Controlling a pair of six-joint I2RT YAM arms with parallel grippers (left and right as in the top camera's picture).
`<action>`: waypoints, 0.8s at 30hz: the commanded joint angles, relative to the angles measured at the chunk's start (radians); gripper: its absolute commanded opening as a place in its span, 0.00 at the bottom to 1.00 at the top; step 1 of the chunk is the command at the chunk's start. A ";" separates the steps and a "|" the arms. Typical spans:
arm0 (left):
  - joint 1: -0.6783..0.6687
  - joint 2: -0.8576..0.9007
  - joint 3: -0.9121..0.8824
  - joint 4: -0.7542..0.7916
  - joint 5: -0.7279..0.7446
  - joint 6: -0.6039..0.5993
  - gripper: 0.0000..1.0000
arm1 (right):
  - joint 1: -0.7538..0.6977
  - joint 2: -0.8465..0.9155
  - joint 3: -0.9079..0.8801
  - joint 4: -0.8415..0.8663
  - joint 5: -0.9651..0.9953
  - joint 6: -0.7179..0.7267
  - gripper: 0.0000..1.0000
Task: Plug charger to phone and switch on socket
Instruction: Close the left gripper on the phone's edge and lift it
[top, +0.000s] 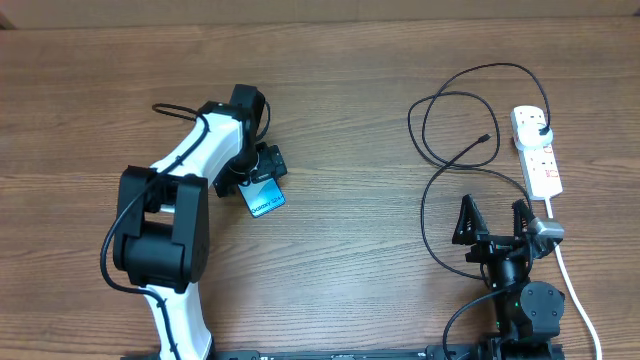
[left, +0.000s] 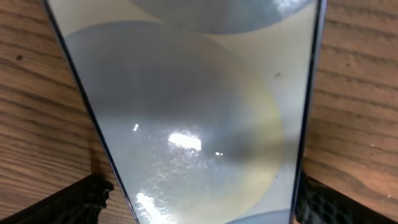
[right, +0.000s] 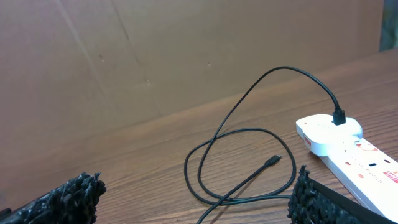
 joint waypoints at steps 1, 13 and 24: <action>-0.004 0.129 -0.038 0.024 0.057 -0.076 0.97 | 0.008 -0.010 -0.011 0.007 -0.010 -0.008 1.00; -0.007 0.130 -0.036 0.040 0.126 -0.187 0.93 | 0.008 -0.010 -0.011 0.007 -0.010 -0.008 1.00; -0.004 0.129 -0.022 0.026 0.168 -0.186 0.69 | 0.008 -0.010 -0.011 0.007 -0.010 -0.008 1.00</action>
